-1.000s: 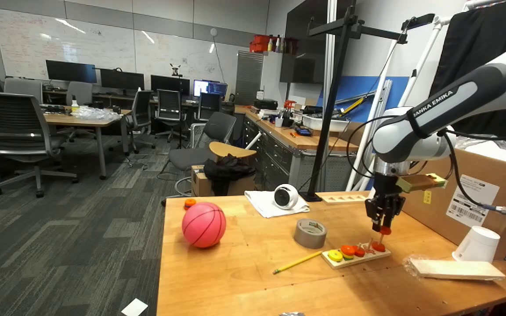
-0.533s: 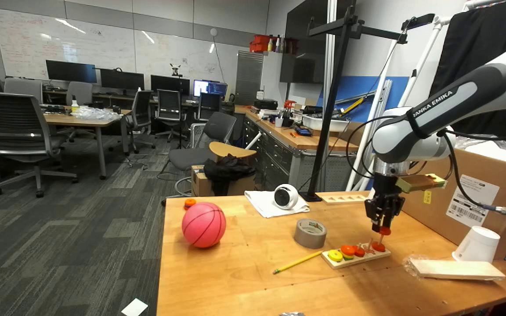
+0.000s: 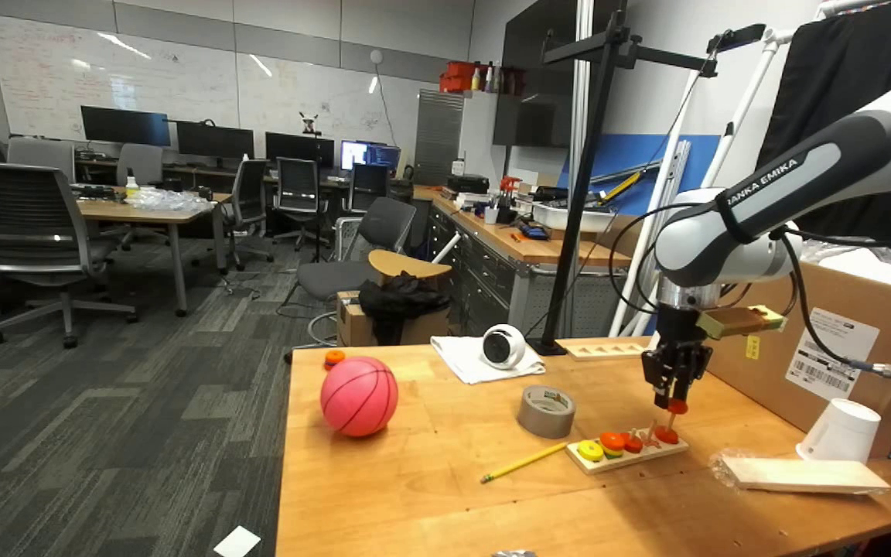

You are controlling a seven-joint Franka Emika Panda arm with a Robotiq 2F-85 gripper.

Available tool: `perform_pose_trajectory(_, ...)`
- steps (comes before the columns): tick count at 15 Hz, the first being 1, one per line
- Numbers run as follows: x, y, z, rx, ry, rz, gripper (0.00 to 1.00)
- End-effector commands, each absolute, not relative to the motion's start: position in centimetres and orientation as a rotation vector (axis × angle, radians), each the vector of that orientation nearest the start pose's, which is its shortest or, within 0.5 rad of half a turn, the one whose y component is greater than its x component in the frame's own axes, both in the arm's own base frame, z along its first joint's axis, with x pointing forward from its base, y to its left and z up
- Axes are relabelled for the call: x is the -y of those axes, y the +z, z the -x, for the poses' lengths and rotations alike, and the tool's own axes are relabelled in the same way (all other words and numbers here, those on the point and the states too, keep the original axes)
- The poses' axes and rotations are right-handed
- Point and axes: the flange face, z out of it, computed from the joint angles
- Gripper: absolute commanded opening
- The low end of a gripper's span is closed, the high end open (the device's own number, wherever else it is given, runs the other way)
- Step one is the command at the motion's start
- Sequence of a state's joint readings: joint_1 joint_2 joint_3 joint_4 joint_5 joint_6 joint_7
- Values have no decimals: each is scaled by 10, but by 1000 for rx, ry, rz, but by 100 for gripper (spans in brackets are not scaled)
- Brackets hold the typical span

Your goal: Move the right and middle blocks blocks to the first right position, respectively

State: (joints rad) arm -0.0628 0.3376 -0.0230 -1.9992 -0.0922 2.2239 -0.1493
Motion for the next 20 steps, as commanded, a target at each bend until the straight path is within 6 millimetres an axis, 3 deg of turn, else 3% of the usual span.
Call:
perform_pose_trajectory(1,52,292,-584,216,182,3191,24)
perform_pose_trajectory(20,42,280,-578,241,211,3169,24)
